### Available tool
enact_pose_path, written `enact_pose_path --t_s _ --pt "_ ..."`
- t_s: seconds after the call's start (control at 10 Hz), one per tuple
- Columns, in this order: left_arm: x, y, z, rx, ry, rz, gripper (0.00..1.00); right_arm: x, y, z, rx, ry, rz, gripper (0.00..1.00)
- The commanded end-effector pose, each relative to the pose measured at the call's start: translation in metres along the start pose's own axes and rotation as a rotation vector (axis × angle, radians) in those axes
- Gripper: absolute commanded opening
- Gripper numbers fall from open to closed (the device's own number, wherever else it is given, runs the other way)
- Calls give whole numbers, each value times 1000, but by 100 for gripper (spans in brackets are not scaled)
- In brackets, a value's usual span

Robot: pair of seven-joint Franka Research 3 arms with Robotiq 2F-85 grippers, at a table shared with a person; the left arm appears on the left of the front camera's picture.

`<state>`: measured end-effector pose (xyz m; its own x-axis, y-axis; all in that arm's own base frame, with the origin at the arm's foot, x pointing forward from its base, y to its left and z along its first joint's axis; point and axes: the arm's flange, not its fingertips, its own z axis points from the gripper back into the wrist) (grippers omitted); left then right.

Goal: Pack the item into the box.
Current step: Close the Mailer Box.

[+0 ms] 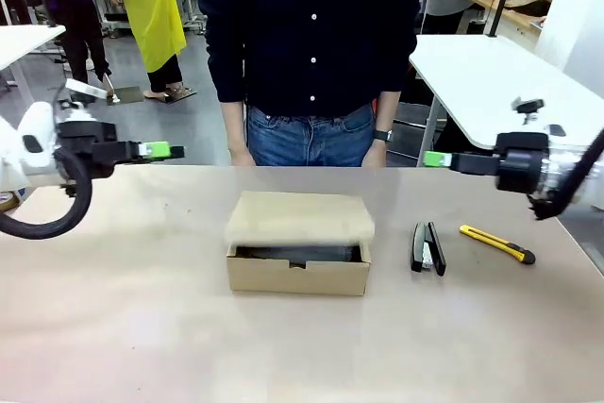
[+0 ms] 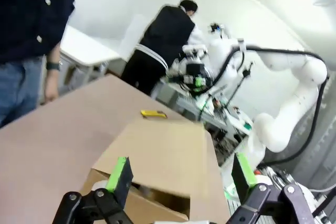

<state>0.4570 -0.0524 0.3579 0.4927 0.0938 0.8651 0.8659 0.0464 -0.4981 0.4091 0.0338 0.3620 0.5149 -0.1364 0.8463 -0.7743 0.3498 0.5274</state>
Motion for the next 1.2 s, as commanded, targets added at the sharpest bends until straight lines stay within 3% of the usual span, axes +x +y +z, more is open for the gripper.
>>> enact_pose_path --t_s 0.0,0.2,0.4,0.6,0.8,1.1 --pt "-1 -14 -6 -5 -124 -85 100 -3 14 4 10 -91 43 100" --pt "2 -12 -27 4 -110 -139 100 -2 15 -13 16 -54 86 100" --pt "5 -6 -63 0 -31 -202 100 -1 19 -47 77 27 140 100" --pt "5 4 -110 5 99 -259 100 -7 17 -99 6 144 241 100" --pt "-10 22 -150 22 234 -298 100 -21 11 -142 58 244 309 100" --pt "-31 36 -163 -63 397 -304 100 -47 -6 -168 77 397 332 100"
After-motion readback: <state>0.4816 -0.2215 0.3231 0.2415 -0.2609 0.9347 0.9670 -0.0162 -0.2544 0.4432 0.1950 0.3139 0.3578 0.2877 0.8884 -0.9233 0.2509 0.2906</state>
